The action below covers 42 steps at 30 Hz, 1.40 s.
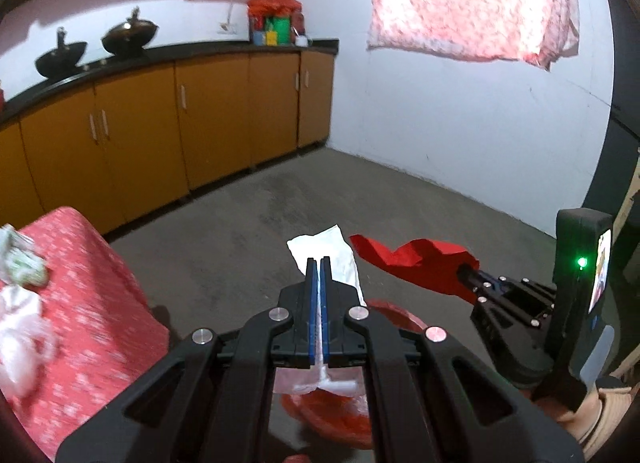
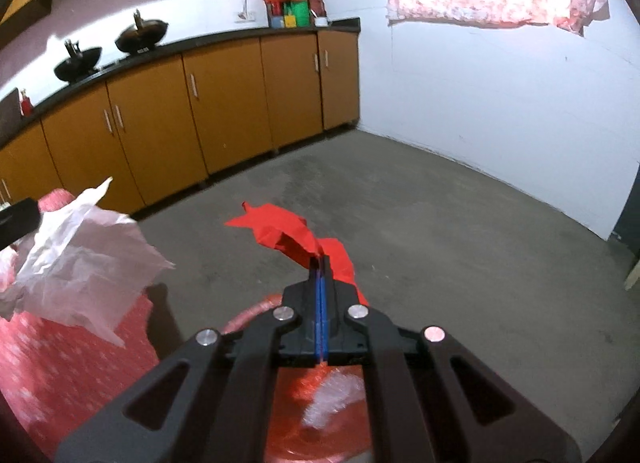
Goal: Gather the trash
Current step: 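Carry the tissue and red bag to the red basket and open both tools, then move both open tools back to the bag pile on the table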
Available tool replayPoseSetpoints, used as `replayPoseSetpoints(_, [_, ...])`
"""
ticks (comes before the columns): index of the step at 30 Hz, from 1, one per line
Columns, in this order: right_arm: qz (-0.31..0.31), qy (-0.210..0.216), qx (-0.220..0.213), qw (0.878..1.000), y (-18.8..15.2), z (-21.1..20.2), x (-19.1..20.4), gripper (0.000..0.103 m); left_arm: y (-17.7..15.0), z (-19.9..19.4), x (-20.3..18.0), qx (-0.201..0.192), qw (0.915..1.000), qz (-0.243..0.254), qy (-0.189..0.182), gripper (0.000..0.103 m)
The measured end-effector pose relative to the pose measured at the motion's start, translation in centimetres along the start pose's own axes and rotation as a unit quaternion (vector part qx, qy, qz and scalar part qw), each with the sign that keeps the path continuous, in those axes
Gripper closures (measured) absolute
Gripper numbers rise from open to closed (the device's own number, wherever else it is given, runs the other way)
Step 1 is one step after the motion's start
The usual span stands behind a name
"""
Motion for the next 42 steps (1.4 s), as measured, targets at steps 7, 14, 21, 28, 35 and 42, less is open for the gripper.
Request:
replayPoseSetpoints(7, [0.003, -0.006, 0.041, 0.999, -4.0, 2.3, -1.5, 0.101, -2.8, 3.3, -1.8, 0.041, 0.9991, 0.001, -0.011, 0.102])
replayPoseSetpoints(14, [0.007, 0.002, 0.063, 0.998, -5.6, 3.7, -1.5, 0.101, -4.9, 5.9, -2.3, 0.076, 0.9971, 0.000, -0.007, 0.102])
replayPoseSetpoints(21, [0.017, 0.008, 0.078, 0.997, -6.3, 4.3, -1.9, 0.101, -6.7, 8.1, -3.2, 0.104, 0.9945, -0.001, -0.009, 0.102])
replayPoseSetpoints(28, [0.012, 0.017, 0.093, 0.995, -7.6, 5.0, -1.6, 0.101, -7.3, 9.9, -3.2, 0.123, 0.9923, -0.004, -0.011, 0.102])
replayPoseSetpoints(35, [0.014, 0.026, 0.105, 0.994, -8.1, 5.7, -1.3, 0.097, -8.1, 10.9, -2.8, 0.138, 0.9903, -0.015, -0.007, 0.101])
replayPoseSetpoints(42, [0.011, 0.032, 0.110, 0.993, -8.3, 5.9, -1.0, 0.091, -8.2, 10.8, -2.5, 0.136, 0.9904, -0.023, -0.006, 0.075])
Point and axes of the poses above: each gripper's, at about its wrist camera, not at the fingertips, and z roughly the way its jaws point, x to its left, y to its top, the point moved 10 cm from there along z, roughly the way its jaws point, and after that the axes turned 1 degree about -y, right-handed, at the moved point
